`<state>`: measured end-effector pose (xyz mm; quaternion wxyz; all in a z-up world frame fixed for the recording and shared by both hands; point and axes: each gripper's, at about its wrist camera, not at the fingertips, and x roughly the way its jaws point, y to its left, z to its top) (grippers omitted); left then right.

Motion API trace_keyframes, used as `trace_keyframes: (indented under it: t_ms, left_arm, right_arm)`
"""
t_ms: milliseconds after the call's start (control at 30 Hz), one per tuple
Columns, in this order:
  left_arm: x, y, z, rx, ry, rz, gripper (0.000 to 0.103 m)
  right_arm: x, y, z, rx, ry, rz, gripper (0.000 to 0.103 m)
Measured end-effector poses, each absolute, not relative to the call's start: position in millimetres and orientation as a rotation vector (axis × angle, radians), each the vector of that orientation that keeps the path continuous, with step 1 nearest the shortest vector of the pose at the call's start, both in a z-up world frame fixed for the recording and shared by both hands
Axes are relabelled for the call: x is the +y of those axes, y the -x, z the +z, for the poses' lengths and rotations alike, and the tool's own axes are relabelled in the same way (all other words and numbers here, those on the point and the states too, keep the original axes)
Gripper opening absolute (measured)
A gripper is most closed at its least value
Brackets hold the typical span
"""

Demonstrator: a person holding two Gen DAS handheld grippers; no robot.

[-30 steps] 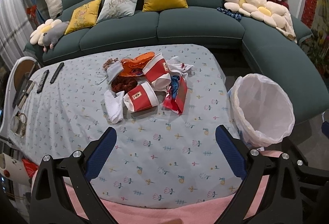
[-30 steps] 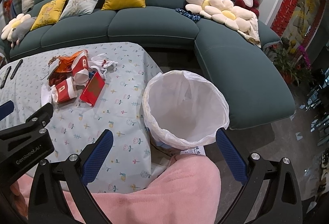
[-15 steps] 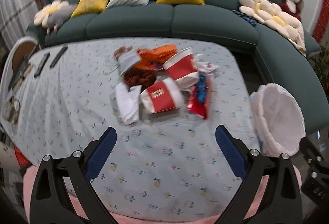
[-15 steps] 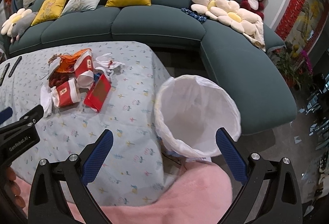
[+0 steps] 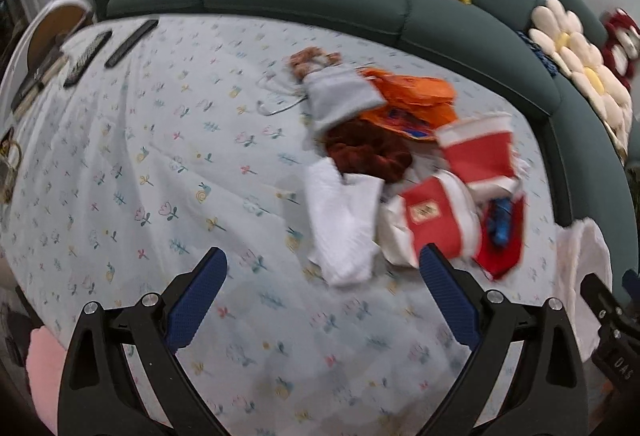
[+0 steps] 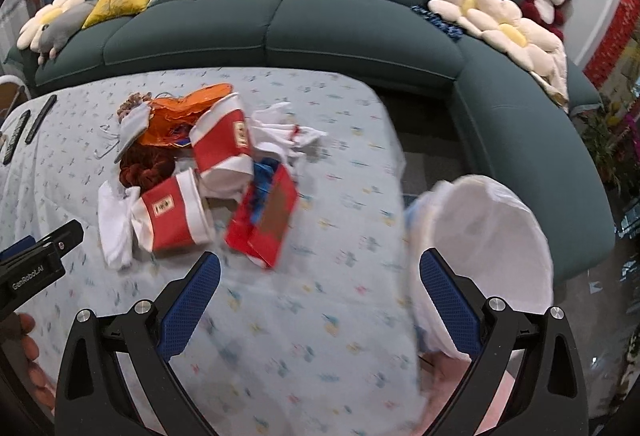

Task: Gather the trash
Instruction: 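Grasp the white tissue with the left tool while the right tool grasps the red envelope, then carry the tissue and envelope over the bin and open both tools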

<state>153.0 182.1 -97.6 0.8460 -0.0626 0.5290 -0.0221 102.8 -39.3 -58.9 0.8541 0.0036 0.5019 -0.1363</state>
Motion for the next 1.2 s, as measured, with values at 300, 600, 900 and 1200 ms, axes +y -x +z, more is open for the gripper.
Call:
trace_keyframes:
  t_ms: [300,600,900,1200]
  left_arm:
    - [188,-194,-144,1.223,0.198,-0.072,0.081]
    - [179,-197,-172,1.304,0.251,-0.139,0.027]
    - [172,-169,-156,1.262,0.227,-0.141,0.007]
    - [161,-140,-114,1.185,0.198,-0.170,0.007]
  right_arm:
    - [-27,-160,-99,1.124,-0.046,-0.294,0.089]
    - [-28,-171,-142,1.237,-0.119,-0.280,0.055]
    - [-43,-147,-147,1.260,-0.237,-0.271,0.005]
    - [-58,-116,-105,1.176,-0.285,-0.242,0.002]
